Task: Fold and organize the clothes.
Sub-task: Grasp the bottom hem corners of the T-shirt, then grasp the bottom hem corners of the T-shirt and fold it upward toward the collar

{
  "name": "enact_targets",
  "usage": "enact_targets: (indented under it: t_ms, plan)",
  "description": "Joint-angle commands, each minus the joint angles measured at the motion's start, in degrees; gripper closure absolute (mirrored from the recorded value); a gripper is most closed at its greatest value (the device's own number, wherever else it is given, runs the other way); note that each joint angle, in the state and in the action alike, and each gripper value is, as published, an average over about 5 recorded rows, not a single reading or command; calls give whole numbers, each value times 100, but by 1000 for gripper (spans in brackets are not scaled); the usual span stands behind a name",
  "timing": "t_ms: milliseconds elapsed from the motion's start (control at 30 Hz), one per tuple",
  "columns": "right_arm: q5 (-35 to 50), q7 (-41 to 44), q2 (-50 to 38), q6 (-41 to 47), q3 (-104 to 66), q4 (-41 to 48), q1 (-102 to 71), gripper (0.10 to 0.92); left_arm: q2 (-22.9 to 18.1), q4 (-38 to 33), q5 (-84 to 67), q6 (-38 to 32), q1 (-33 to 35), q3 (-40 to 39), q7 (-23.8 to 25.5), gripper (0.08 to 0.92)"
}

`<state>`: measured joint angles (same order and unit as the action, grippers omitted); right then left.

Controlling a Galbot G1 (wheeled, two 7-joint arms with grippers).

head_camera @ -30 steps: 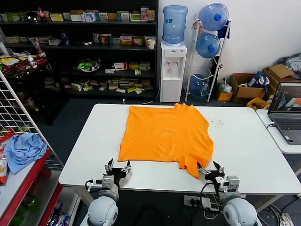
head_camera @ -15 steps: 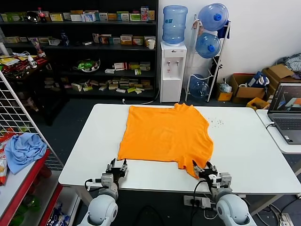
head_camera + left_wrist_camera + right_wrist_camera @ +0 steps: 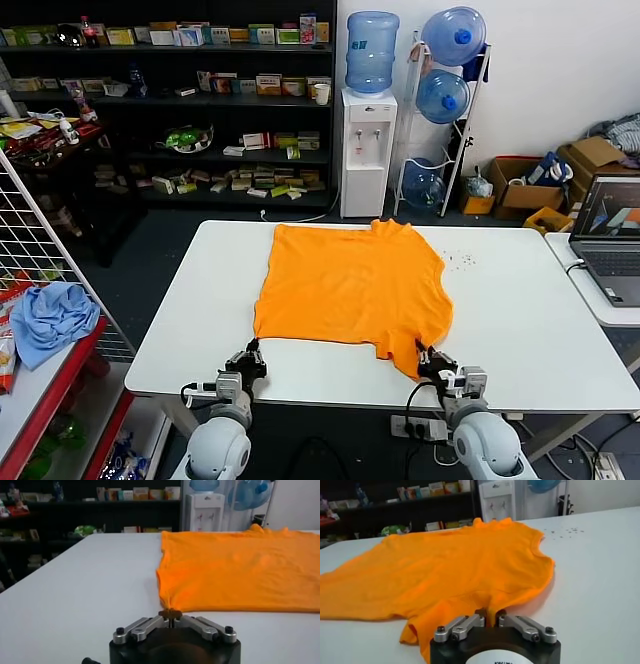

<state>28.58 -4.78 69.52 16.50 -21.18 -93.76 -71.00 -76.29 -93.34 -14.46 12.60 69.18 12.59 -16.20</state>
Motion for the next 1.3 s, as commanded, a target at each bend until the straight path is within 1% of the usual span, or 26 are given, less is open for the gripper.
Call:
enact_targets:
  t_ms: [33,133,367,467,667,767,867,1000,1167,1300]
  plan:
    - [-6,-29,16,-7,10,-118,-68,901,42,-161,80,-148,77,-3,-10,910]
    - [-71,-107,-8,5,-20,-348,-264,901,110,-316,112,-180,158,1,-12,910]
    - [-448,-383,-197,81,-167,-1152,-1018,901,360,-975,207,-211,580,87,-38,910]
    - [-535,-508,-278,105,-293,-1497,-1399,901,453,-1238,327,-262,880,118,-36,910]
    - [-687,-613,-422,80,-580,-2140,-2254,901,612,-1637,645,-407,1707,125,-23,910]
    - [-782,-581,-494,19,-680,-2351,-2537,901,600,-1701,781,-482,1866,119,-24,910]
    - [-873,-509,-547,-113,-707,-2401,-2503,901,488,-1620,873,-560,1749,103,-44,910]
    - [-911,-339,-617,-420,-701,-2145,-2064,901,324,-1420,996,-684,1409,87,-51,910]
    - [-680,-187,-690,-730,-599,-1476,-1139,901,188,-1110,1067,-795,885,60,-37,910]
    - [-556,-152,-706,-910,-407,-785,-339,901,128,-698,1092,-813,387,39,-26,910]
